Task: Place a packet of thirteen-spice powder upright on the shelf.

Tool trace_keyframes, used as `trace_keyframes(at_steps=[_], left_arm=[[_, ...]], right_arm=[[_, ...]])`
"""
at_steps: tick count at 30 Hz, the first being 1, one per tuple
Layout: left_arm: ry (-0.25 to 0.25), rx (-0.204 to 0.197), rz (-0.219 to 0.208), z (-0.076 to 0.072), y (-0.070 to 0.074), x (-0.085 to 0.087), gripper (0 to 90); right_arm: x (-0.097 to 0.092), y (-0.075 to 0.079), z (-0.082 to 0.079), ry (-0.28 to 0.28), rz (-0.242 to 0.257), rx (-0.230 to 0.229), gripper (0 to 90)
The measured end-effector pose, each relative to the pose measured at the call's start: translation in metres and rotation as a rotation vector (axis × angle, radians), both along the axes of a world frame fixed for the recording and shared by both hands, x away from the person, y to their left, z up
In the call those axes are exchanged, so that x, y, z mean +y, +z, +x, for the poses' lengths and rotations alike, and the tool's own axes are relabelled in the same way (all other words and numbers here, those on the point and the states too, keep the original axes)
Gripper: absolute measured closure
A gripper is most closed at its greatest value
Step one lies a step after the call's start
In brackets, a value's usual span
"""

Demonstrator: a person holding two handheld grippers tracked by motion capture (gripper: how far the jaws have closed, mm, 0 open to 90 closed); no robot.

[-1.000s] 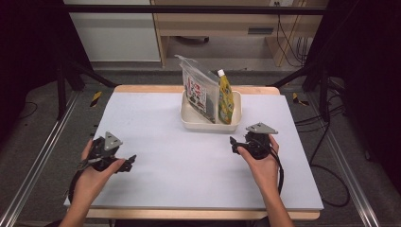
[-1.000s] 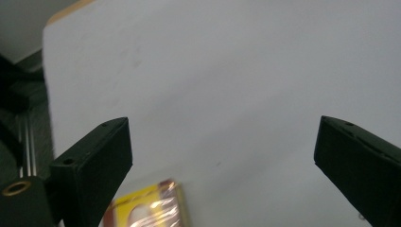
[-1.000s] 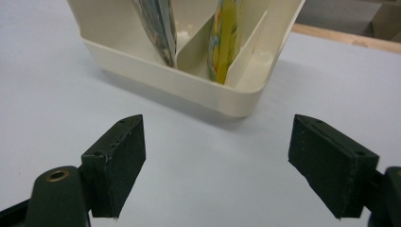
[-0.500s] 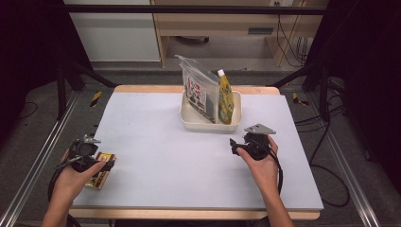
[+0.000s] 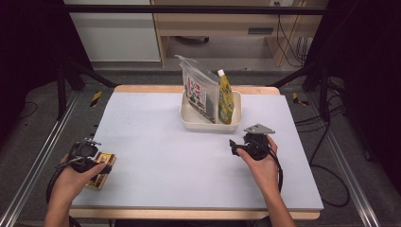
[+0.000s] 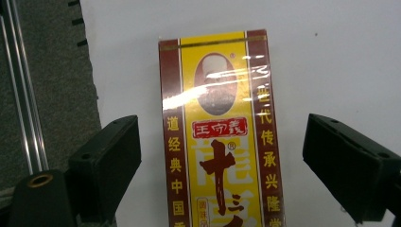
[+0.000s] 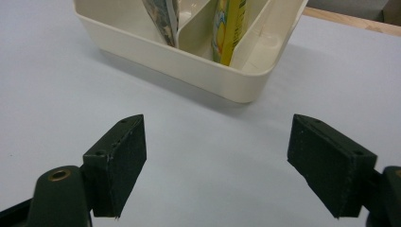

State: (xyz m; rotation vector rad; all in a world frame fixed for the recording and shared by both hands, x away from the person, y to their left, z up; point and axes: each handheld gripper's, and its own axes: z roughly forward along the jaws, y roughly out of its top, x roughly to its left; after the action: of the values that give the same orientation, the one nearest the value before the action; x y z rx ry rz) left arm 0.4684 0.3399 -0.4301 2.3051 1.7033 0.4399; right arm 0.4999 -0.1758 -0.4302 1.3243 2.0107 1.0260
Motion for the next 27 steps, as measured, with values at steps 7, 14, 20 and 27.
trace_keyframes(at_steps=[7,14,20,27], left_arm=[[-0.017,0.05,-0.003,0.001,-0.006,0.001,14.0],[-0.012,0.08,-0.006,0.005,-0.011,0.007,18.5],[-0.018,0.078,-0.016,0.006,-0.011,0.007,26.3],[-0.032,0.09,-0.002,0.007,-0.012,0.004,30.0]], right_arm=[[0.0,-0.001,0.0,-0.004,-0.007,0.011,20.5],[0.001,-0.002,0.0,0.0,-0.011,0.019,20.5],[0.0,-0.002,0.0,0.0,-0.008,0.021,20.5],[0.001,-0.002,0.0,0.002,-0.011,0.023,20.5]])
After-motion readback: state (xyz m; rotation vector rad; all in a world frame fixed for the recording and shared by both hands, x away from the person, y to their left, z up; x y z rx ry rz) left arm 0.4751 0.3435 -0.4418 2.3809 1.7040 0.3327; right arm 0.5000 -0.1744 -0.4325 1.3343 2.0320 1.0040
